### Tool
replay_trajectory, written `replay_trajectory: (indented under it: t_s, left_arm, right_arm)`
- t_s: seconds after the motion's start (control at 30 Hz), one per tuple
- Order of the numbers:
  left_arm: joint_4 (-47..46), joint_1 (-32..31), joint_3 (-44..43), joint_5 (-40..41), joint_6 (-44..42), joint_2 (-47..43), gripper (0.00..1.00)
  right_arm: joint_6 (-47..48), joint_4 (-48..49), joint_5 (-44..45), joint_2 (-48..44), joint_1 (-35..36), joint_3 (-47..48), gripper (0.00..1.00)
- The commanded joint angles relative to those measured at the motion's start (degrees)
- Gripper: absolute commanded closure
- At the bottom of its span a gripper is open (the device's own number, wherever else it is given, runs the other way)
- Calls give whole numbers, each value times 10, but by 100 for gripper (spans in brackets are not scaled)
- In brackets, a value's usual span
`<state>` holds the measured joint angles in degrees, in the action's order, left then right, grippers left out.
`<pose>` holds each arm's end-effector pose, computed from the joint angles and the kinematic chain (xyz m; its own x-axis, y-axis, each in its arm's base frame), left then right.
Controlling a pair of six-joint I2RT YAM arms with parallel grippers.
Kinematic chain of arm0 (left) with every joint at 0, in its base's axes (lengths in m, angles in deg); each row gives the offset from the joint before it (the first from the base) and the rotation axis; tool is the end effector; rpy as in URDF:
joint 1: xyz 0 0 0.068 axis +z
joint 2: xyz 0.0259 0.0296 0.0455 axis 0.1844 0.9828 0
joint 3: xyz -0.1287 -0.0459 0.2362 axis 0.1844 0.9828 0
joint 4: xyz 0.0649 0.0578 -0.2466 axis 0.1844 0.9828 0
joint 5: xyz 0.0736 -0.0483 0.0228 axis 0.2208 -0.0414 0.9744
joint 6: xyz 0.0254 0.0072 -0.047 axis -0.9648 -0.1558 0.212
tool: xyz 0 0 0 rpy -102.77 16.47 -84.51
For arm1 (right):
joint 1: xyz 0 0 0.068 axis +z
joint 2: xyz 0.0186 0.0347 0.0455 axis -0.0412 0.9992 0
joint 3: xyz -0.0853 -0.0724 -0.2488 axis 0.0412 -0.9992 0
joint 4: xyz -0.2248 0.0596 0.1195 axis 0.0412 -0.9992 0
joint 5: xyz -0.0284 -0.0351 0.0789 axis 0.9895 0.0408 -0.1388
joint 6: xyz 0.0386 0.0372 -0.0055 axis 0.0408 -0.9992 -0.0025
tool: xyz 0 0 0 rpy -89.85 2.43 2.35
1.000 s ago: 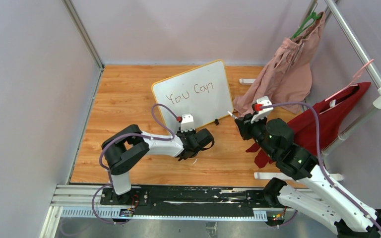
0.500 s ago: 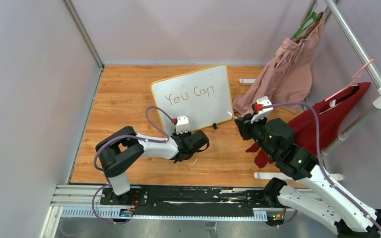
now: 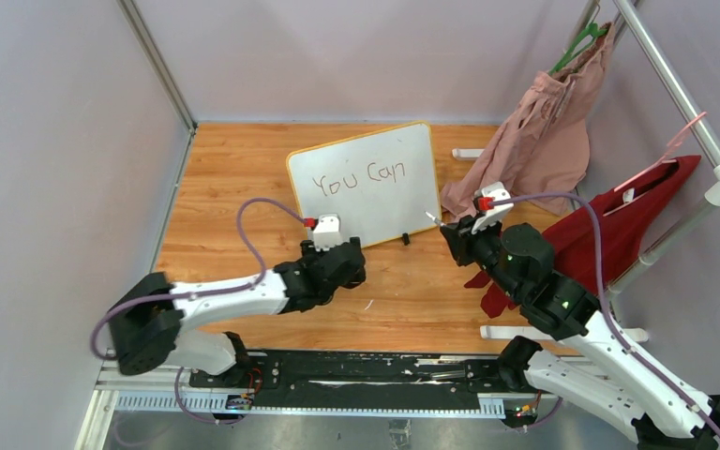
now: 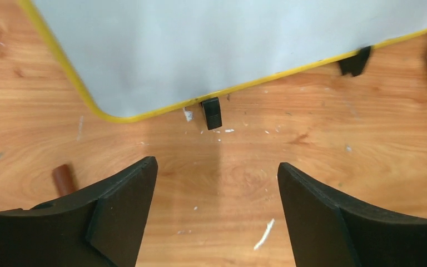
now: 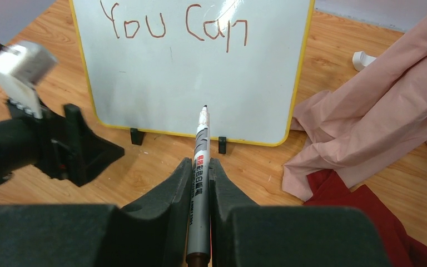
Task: Write a sentence on the whiteboard
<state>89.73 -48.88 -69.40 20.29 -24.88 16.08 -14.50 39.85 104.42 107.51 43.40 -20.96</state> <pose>0.1552 -0.2191 0.1914 -0.5940 -0.1976 -0.7798 -0.0310 0.9743 -0.2233 0.1102 0.1003 0.3596 -0.1599 0.0516 -0.9858 -0.5002 0.8567 0.1260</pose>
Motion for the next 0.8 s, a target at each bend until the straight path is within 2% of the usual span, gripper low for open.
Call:
replay_trajectory:
  t_s: [0.0,0.1,0.17,0.3,0.37,0.53,0.67,0.77]
  left_arm:
    - [29,-4,27,-6,-111,-153,13]
    - [29,9,44,23,-209,-268,11]
    - [32,56,46,4,-249,-321,11]
    - [44,225,49,-136,-233,-370,10]
    - [31,274,55,-205,-206,-373,9]
    - [-24,326,78,-277,-175,-385,6]
    - [-51,360,80,-296,-183,-388,5]
    - [-151,366,116,-318,-237,-410,7]
  right_arm:
    - [9,21,-17,4,7,9,100]
    - [5,36,-34,13,7,2,100]
    - [0,50,-52,24,7,-3,100]
    - [-11,90,-83,59,8,-8,100]
    - [-10,108,-98,91,10,-1,100]
    - [11,153,-33,172,54,15,100]
    - [49,262,31,221,92,-10,100]
    - [59,305,35,262,103,-10,94]
